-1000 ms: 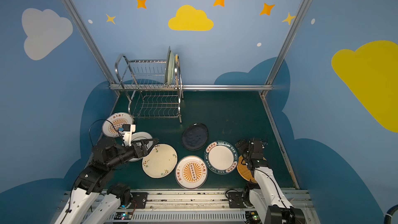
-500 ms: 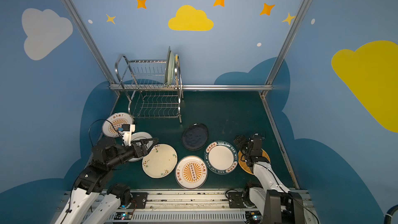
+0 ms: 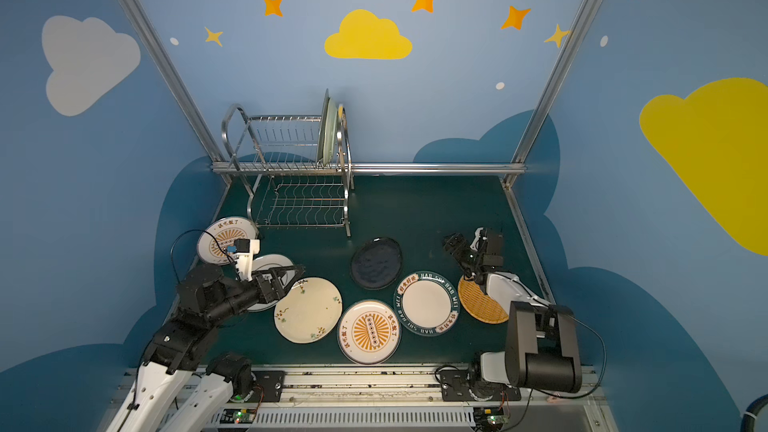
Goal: Load the plates into the dish rack
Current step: 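Lower the right gripper onto the woven bamboo mat's rim, then grip the bamboo mat's rim with the right gripper and tilt it up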
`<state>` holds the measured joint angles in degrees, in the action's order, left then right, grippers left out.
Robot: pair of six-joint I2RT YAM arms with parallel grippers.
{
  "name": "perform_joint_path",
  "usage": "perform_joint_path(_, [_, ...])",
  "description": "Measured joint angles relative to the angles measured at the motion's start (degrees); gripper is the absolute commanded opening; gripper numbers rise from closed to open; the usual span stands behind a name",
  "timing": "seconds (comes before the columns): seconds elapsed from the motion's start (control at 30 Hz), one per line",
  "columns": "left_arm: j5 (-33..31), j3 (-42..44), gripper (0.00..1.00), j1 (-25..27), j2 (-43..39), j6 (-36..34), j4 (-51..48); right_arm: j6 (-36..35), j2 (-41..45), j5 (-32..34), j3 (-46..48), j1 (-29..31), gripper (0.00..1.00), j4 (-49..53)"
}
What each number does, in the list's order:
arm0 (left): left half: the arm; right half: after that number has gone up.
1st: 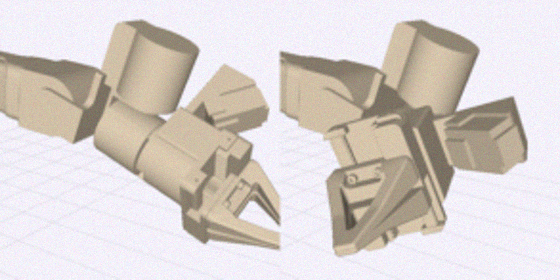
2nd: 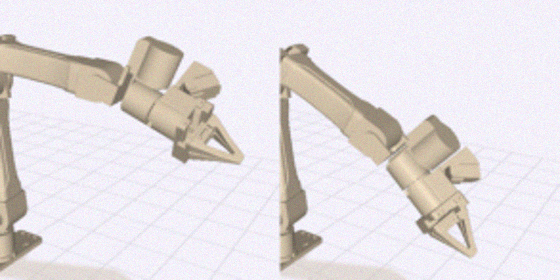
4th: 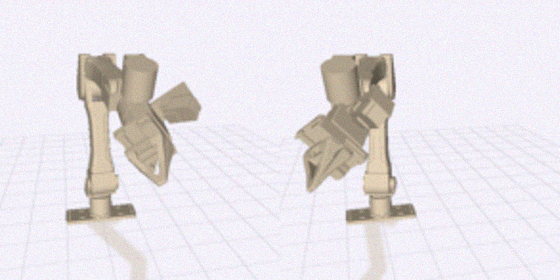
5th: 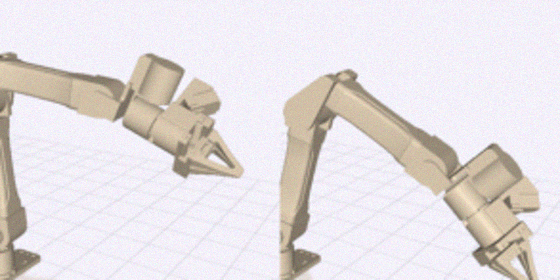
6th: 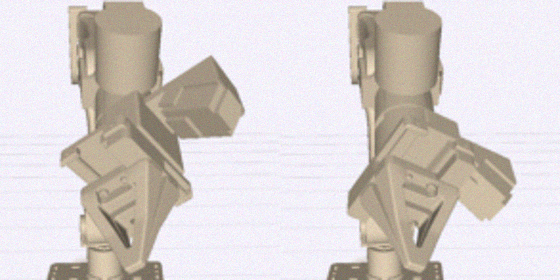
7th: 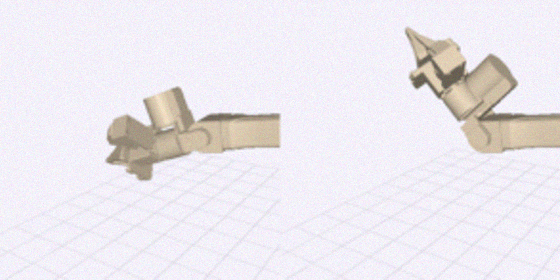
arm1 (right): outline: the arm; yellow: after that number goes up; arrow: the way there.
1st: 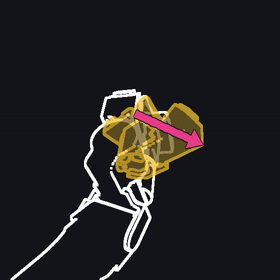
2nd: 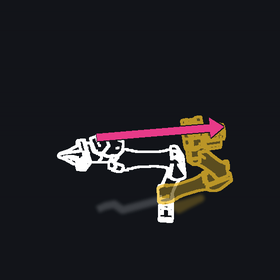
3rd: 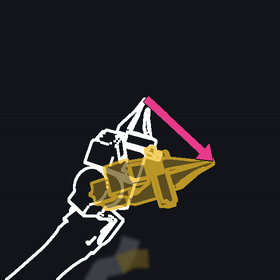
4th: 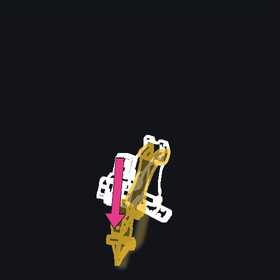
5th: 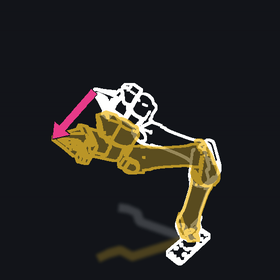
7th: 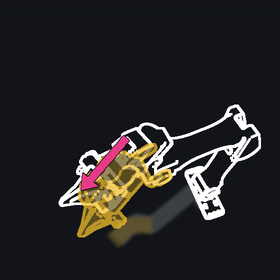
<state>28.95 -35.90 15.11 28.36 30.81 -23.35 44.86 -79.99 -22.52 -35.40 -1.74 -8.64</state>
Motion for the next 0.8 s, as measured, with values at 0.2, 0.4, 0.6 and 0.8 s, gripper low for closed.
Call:
perform_joint_path(0.2, [-0.17,0.04,1.00,-0.02,-0.07,0.00,0.00,-2.93,3.06,-3.43,-5.38,-2.21,0.96,6.93])
perform_joint_path(0.4, [-0.20,0.07,1.00,-0.11,-0.57,0.00,0.02,-5.33,13.14,-4.76,-5.95,-11.21,0.95,15.93])
perform_joint_path(0.6, [-0.17,0.15,1.00,0.02,-0.72,0.02,0.02,-6.58,20.87,-4.57,-0.81,-23.78,0.95,26.34])
perform_joint_path(0.8, [-0.17,0.15,1.00,0.81,-0.68,0.00,0.09,-5.57,34.58,0.02,10.34,-33.81,0.95,30.01])
